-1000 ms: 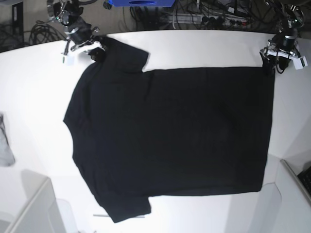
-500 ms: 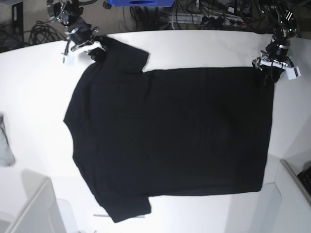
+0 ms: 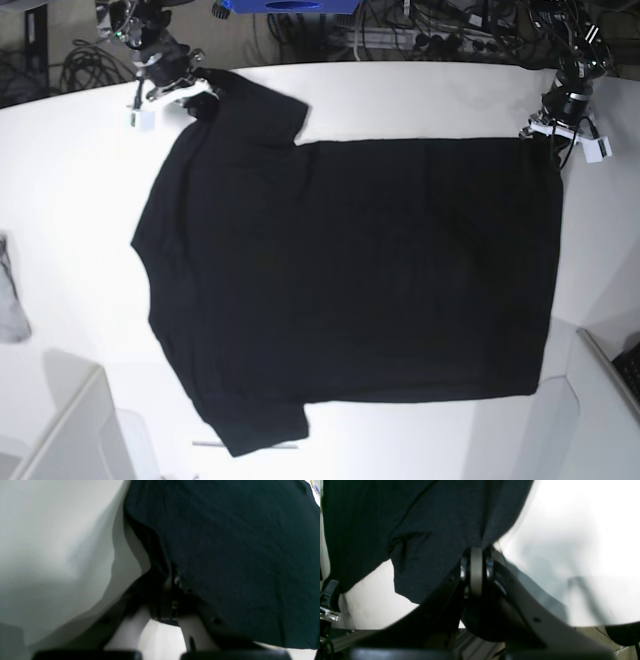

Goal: Fold the T-shirt properly
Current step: 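Lift the shoulder corners with both grippers and pull them apart, then drag the shirt with both grippers, folding the sleeve under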

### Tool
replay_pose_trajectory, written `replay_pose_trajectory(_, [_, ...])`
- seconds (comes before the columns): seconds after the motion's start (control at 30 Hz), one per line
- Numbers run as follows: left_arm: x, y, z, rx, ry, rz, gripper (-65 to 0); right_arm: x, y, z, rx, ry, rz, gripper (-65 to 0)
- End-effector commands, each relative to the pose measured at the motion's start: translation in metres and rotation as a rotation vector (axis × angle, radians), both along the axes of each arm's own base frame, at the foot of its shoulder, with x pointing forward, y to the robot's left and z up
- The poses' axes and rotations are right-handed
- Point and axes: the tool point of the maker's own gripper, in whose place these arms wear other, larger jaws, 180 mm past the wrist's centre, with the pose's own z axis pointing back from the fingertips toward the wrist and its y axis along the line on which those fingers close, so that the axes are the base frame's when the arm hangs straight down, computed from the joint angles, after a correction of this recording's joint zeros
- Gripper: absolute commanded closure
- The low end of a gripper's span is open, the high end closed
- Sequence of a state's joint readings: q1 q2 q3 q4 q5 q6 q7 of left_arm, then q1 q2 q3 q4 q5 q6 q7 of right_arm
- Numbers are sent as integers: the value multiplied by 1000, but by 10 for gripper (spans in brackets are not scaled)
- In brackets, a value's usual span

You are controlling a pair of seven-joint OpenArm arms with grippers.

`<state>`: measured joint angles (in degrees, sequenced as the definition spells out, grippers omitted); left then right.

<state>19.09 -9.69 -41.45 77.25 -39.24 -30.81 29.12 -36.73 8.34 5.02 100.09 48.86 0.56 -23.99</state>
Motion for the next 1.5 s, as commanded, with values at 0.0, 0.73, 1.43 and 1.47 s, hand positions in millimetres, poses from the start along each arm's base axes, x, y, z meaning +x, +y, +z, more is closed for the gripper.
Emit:
replay_pose_trajectory(0.0, [-4, 4, 0, 21, 25, -11, 0, -6, -4, -1, -16, 21, 6, 0])
replay_pose_trajectory(0.73, [-60, 4, 34, 167, 99, -134, 0, -35, -10, 12, -39, 45, 13, 0])
replay_pose_trajectory(1.43, [-72, -21, 65, 219, 74, -208, 0, -26, -18, 53, -65, -51, -1, 0])
replay_pose_trajectory(1.47, [-71, -21, 65, 219, 72, -208, 0, -22, -18, 55, -65, -63, -1, 0])
